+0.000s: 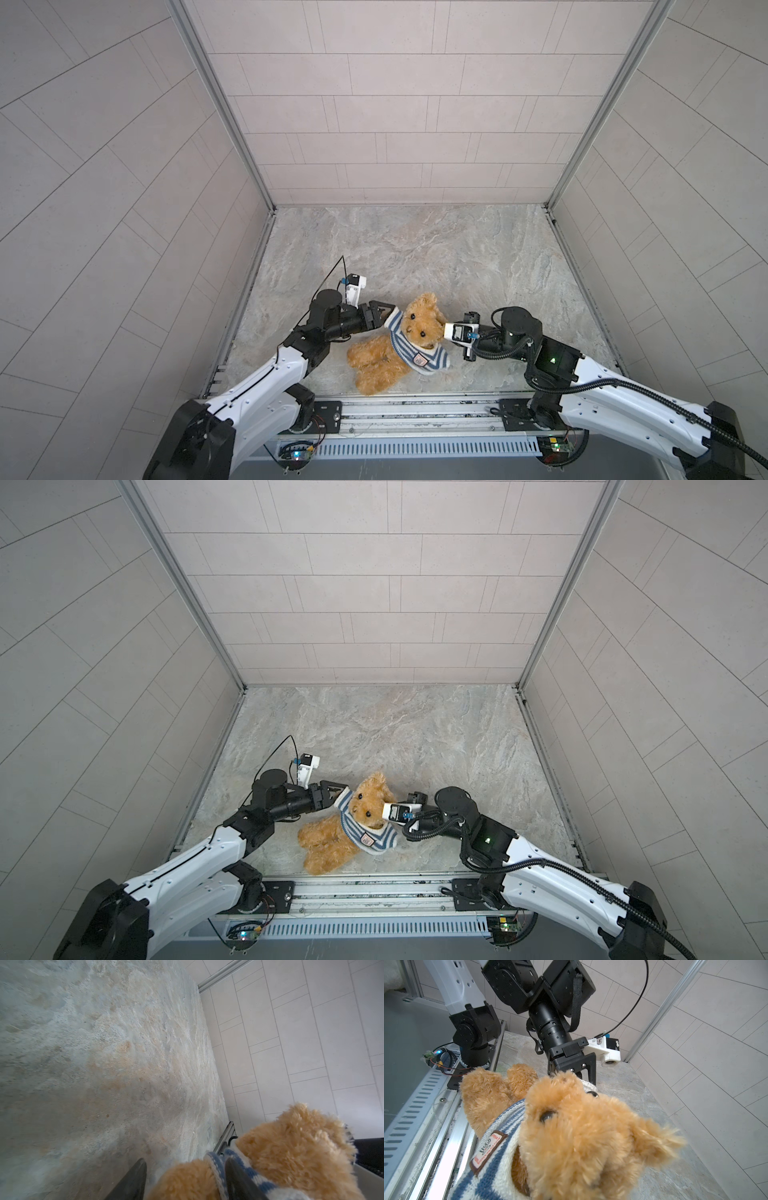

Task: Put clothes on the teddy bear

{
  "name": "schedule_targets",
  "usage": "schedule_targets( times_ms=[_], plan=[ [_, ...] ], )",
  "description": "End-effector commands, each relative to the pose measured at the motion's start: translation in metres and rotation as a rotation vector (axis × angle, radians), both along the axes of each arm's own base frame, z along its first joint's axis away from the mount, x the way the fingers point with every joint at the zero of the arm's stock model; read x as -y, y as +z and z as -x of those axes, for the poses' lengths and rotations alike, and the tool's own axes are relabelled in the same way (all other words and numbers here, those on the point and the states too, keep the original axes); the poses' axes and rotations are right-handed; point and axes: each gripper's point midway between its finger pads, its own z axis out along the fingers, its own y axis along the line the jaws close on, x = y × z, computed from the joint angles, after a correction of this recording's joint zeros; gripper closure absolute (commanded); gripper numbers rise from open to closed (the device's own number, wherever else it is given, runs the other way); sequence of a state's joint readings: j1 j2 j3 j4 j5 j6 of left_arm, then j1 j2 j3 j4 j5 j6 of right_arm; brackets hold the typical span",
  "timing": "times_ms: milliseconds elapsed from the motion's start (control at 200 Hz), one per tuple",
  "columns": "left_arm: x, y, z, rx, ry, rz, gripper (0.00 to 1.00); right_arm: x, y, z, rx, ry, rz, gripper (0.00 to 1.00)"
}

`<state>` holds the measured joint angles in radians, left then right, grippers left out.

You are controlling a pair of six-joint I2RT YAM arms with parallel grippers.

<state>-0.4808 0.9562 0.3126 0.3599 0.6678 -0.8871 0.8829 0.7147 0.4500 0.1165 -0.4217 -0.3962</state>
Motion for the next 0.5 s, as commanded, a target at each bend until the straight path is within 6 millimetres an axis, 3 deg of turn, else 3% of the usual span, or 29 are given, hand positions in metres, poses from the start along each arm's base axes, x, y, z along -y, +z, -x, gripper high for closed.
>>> schedule_targets(
  times_ms=[0, 110, 240, 400, 461, 496],
  plan=[
    [0.015, 0.021, 0.007, 0.049, -0.041, 0.098, 0.46, -0.004, 0.021, 0.002, 0.069, 0.032, -0.069, 1.0],
    [0.016, 0.024, 0.012, 0.048, -0.049, 0.119, 0.68, -0.004, 0.018, -0.002, 0.068, 0.011, -0.062, 1.0],
    [0.011, 0.03, 0.011, 0.07, -0.021, 0.103, 0.87, -0.002, 0.011, -0.009, 0.057, -0.028, -0.05, 1.0],
    [0.005, 0.046, 0.005, 0.128, 0.021, 0.09, 1.0, 0.005, 0.007, -0.016, 0.054, -0.095, -0.058, 1.0],
    [0.004, 0.052, 0.001, 0.153, 0.037, 0.076, 1.0, 0.009, 0.008, -0.019, 0.051, -0.125, -0.072, 1.0],
    [0.002, 0.054, -0.001, 0.166, 0.047, 0.065, 1.0, 0.011, 0.007, -0.022, 0.046, -0.148, -0.079, 0.94]
  ],
)
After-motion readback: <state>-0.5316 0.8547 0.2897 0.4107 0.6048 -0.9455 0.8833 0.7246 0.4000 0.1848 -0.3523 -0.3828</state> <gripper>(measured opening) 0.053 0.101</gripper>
